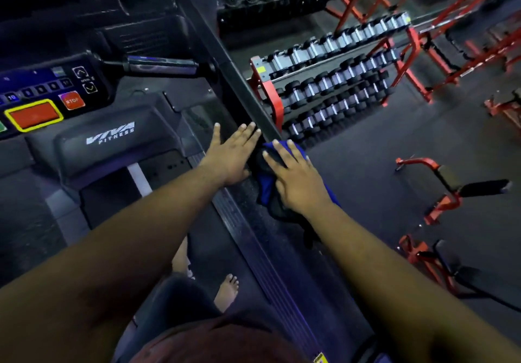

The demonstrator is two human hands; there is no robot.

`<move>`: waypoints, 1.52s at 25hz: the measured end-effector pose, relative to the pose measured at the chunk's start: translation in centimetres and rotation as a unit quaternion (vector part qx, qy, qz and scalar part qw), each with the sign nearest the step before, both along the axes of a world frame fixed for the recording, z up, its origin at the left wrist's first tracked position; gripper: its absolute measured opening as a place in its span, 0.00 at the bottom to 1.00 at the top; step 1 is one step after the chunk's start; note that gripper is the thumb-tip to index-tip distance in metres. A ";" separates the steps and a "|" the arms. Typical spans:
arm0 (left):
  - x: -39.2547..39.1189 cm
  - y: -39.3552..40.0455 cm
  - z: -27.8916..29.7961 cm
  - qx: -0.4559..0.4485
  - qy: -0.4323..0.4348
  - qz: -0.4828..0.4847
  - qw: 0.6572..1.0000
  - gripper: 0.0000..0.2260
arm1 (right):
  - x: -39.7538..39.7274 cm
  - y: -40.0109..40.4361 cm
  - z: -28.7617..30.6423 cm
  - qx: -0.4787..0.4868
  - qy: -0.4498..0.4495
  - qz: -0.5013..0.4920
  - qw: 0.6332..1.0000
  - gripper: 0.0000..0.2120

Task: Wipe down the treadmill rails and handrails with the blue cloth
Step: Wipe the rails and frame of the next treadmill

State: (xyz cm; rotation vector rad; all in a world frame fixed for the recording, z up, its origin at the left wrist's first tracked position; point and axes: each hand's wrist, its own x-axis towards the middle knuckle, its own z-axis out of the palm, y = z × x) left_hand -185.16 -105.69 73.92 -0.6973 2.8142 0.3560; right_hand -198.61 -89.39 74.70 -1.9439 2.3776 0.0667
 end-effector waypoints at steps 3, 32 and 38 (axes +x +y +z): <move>-0.5 2.5 1.0 -0.002 -0.006 -0.009 1.000 0.46 | -0.2 5.0 -0.4 -0.001 -0.022 -0.041 0.999 0.30; -1.4 23.8 5.8 0.538 0.143 -0.125 0.821 0.05 | 14.1 29.9 5.5 -0.320 -0.274 -0.482 0.768 0.36; -1.2 37.1 9.2 0.480 0.080 -0.350 0.800 0.07 | 17.4 41.7 6.8 -0.298 -0.322 -0.520 0.733 0.42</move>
